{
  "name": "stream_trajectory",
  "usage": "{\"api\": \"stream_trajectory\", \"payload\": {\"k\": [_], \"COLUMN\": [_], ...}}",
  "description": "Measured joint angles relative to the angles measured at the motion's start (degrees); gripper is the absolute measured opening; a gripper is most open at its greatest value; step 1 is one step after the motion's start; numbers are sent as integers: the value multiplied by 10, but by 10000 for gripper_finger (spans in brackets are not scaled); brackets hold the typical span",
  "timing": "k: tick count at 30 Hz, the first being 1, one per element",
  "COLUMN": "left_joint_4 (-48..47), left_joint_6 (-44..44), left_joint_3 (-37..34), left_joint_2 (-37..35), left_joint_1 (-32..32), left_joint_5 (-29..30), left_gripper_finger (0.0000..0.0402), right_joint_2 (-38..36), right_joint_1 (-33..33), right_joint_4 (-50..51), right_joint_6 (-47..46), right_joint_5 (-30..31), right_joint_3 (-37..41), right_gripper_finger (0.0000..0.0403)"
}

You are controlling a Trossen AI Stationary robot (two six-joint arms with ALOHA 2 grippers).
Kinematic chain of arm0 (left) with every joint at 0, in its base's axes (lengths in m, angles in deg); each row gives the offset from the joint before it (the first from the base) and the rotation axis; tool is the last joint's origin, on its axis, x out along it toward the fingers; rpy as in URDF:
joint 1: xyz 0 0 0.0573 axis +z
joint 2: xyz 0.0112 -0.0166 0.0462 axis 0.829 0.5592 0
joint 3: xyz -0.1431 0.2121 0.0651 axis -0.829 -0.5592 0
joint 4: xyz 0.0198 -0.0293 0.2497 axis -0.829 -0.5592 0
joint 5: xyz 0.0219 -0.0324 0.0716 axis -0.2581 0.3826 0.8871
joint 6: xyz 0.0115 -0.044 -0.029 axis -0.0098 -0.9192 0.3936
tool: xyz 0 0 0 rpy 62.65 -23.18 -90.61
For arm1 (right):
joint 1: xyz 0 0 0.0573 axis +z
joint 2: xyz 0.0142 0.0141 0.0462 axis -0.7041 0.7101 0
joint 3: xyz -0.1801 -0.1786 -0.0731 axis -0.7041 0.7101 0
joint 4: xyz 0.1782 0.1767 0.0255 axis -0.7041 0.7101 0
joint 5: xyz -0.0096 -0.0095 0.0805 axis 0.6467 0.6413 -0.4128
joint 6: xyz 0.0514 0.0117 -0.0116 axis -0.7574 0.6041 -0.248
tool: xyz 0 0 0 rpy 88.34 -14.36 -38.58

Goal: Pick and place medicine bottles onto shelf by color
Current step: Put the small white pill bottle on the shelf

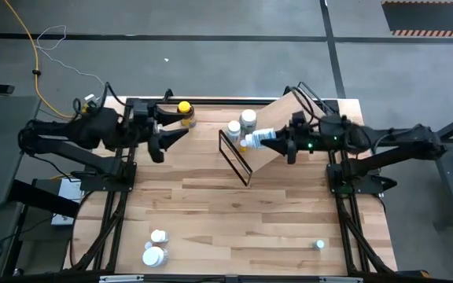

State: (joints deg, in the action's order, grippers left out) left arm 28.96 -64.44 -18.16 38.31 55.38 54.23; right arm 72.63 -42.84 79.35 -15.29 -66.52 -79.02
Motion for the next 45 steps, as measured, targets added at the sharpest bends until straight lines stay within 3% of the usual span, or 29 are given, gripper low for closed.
{"api": "stream_trajectory", "payload": {"k": [7, 12, 19, 24, 38, 45], "left_joint_4": [91, 212, 390, 494, 595, 604], "left_joint_6": [-15, -23, -44, -53, -49, -48], "left_joint_3": [0, 0, 0, 0, 0, 0], "left_joint_2": [67, 142, 263, 311, 349, 360], "left_joint_1": [2, 21, 41, 47, 48, 47], "left_joint_5": [36, 32, -11, -38, -61, -62], "left_gripper_finger": [260, 259, 258, 257, 257, 257], "right_joint_2": [0, 45, 98, 118, 124, 156], "right_joint_1": [29, 37, 37, 37, 37, 37], "right_joint_4": [-498, -669, -673, -673, -632, -630], "right_joint_6": [36, 129, 228, 261, 247, 234], "right_joint_5": [65, 108, 109, 108, 106, 72], "right_joint_3": [218, 247, 183, 150, 109, 89], "right_gripper_finger": [136, 137, 137, 137, 137, 138]}}
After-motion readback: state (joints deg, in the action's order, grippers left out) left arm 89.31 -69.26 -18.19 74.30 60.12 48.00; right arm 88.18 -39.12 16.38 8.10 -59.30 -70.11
